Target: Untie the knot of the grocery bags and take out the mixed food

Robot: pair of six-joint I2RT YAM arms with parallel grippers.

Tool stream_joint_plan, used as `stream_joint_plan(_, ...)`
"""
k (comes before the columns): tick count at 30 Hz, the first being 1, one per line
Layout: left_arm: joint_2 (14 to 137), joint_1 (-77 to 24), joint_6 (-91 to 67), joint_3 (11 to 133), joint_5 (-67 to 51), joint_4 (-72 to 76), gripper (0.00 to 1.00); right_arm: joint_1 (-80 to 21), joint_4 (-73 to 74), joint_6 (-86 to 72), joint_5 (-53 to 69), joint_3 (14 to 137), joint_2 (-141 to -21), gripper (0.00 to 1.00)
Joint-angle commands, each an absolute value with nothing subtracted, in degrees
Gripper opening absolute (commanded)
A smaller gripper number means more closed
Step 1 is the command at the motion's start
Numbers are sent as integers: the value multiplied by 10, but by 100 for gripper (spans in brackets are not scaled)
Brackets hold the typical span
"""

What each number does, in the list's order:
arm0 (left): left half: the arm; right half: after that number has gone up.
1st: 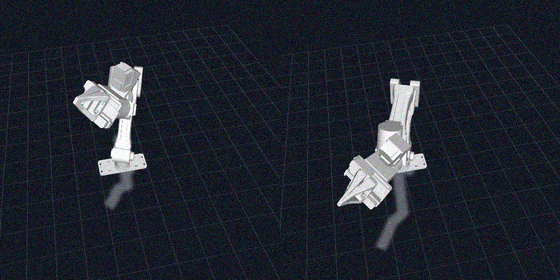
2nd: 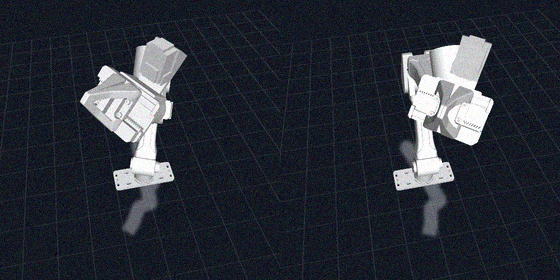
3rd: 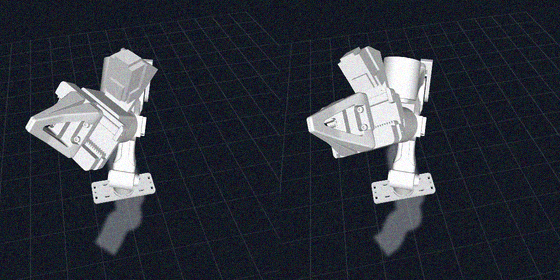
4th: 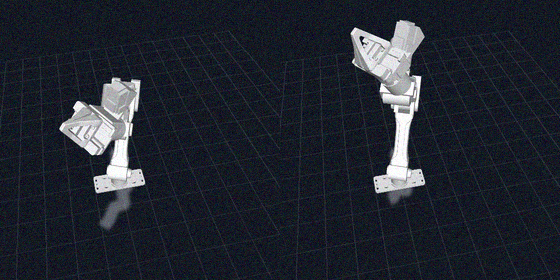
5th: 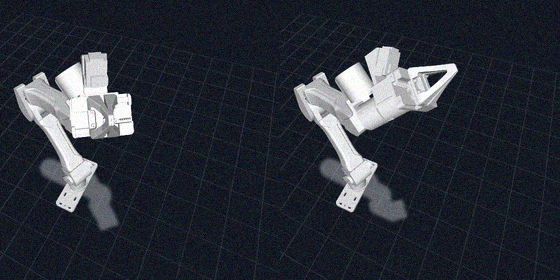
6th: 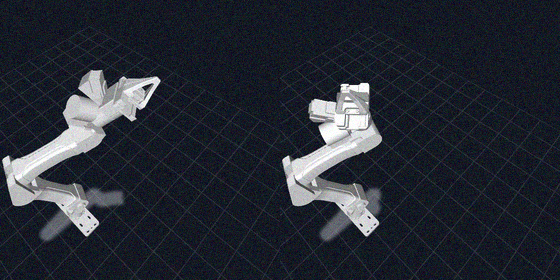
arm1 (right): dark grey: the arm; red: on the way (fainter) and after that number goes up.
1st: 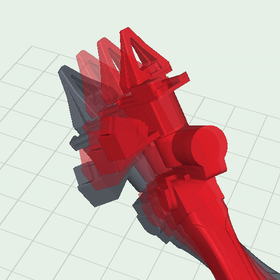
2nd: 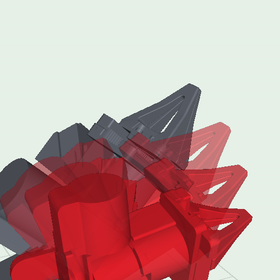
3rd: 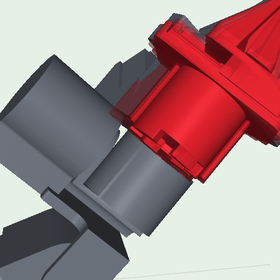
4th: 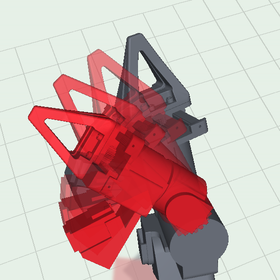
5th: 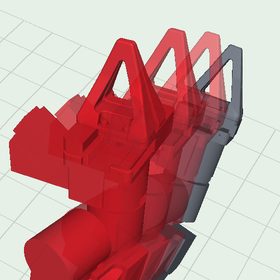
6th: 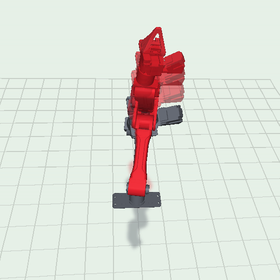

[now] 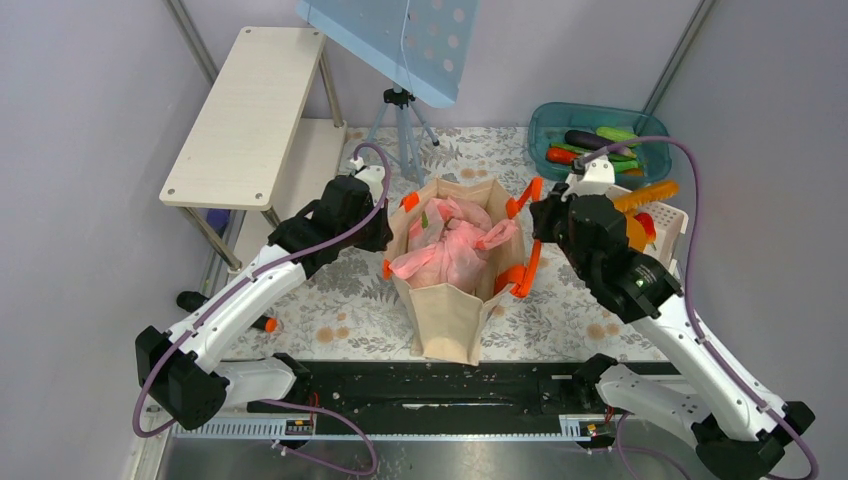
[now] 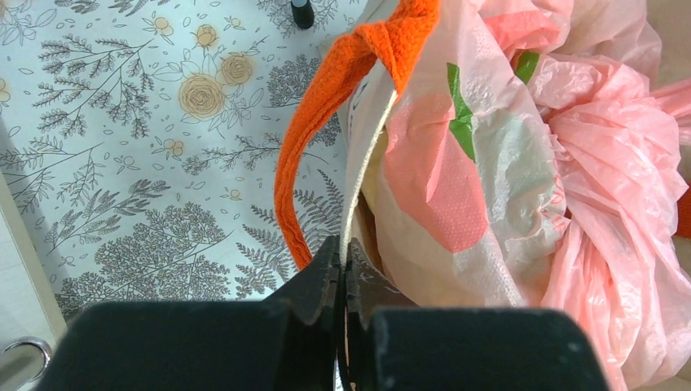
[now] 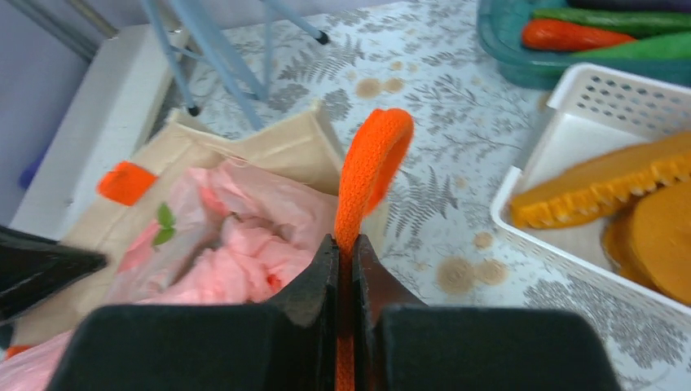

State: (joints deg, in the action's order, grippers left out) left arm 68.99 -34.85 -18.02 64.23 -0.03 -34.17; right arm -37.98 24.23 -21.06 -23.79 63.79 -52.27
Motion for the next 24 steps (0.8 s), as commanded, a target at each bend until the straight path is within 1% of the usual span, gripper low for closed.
stream_joint_plan(1,673,-346,-172,653,38,-318,0,-355,241,-234,-298,580,-487,3)
stream_joint_plan(3,673,-346,-171,653,39,-319,0,-349,246,-238,-321,557,-471,7)
stream_joint_plan(8,673,-346,-171,654,35,-319,0,-346,283,-233,-377,544,-454,25)
stream_joint_plan(10,671,-346,-171,653,27,-316,0,-346,294,-228,-379,550,-452,44)
stream_joint_plan(13,666,-346,-170,652,22,-312,0,-346,301,-216,-358,559,-448,80)
stream_joint_plan(15,662,-346,-170,651,22,-310,0,-346,303,-208,-338,565,-442,96)
stream_joint_plan(16,661,-346,-170,650,22,-309,0,-346,305,-206,-325,568,-439,99)
stream_joint_plan(19,659,-346,-170,649,20,-308,0,-346,296,-194,-263,576,-424,100)
stream_joint_plan(20,659,-346,-170,649,18,-308,0,-346,287,-184,-225,578,-418,99)
stream_joint_plan(24,659,-346,-171,648,6,-304,0,-346,256,-164,-4,603,-429,99)
